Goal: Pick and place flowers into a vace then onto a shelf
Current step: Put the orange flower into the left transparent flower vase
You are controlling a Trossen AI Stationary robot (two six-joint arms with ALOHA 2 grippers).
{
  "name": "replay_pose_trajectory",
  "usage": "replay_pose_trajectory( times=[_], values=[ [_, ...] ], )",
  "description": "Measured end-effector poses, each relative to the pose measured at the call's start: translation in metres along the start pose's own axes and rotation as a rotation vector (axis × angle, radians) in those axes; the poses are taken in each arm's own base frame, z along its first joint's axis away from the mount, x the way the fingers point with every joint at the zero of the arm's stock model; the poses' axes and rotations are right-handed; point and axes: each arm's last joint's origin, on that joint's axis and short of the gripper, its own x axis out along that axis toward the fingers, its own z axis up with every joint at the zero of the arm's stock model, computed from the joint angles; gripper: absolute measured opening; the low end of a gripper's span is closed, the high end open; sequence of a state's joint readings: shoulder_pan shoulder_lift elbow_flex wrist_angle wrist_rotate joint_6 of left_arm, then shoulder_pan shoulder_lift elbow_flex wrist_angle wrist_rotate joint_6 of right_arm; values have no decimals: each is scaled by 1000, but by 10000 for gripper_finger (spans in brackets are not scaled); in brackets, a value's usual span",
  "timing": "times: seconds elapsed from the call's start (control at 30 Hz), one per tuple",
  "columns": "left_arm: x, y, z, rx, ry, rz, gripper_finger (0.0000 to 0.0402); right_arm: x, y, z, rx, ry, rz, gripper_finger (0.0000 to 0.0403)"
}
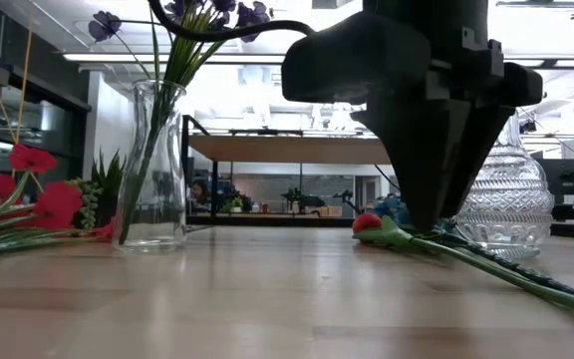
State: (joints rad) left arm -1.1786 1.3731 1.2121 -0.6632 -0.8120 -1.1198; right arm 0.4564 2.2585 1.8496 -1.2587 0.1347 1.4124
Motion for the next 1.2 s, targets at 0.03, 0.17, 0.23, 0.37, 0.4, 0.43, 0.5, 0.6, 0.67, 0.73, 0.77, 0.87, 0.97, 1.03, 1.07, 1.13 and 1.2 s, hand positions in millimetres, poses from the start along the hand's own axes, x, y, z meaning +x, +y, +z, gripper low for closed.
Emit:
replay_pose_trajectory(
  times=[0.03, 0.17, 0.23, 0.37, 0.4, 0.43, 0.5, 0.6, 0.67, 0.73, 0.77, 0.87, 0.97, 1.03, 1.07, 1.13, 1.2],
  values=[
    [0, 0, 0, 0, 4, -2, 88, 0, 0, 0, 0, 0, -2, 103],
    [0, 0, 0, -1, 9, -6, 88, 0, -1, 1, 2, 2, -5, 103],
    [0, 0, 0, -1, 9, -6, 88, 0, -1, 2, 4, 4, -6, 103],
    [0, 0, 0, -1, 9, -6, 88, 9, 2, 0, 2, 44, -21, 103],
    [0, 0, 0, -1, 9, -6, 88, 14, 3, -1, 1, 66, -30, 103],
    [0, 0, 0, -1, 10, -6, 88, 20, 5, -2, 0, 86, -37, 104],
    [0, 0, 0, -1, 15, -9, 88, 25, 7, -3, -1, 108, -45, 103],
    [0, 0, 0, -1, 16, -9, 88, 27, 8, -6, -6, 123, -48, 103],
    [0, 0, 0, -1, 16, -8, 88, 27, 8, -7, -7, 116, -48, 103],
    [0, 0, -1, 3, 17, -5, 88, 27, 8, -6, -7, 116, -48, 103],
    [0, 0, -1, 4, 18, -4, 88, 27, 8, -6, -7, 118, -48, 104],
    [0, 1, -1, 7, 19, -2, 88, 28, 9, -6, -7, 117, -45, 104],
    [0, 1, -1, 7, 19, -2, 88, 28, 9, -5, -3, 122, -43, 104],
    [0, 1, -1, 7, 19, -2, 88, 29, 9, -4, -6, 132, -36, 103],
    [0, 1, -1, 7, 20, -2, 88, 29, 10, -4, -5, 135, -29, 103],
    [0, 1, -1, 7, 19, -2, 88, 29, 11, -4, -5, 135, -15, 102],
    [0, 1, -1, 7, 20, -2, 88, 30, 13, -4, -14, 135, 1, 97]
  ],
)
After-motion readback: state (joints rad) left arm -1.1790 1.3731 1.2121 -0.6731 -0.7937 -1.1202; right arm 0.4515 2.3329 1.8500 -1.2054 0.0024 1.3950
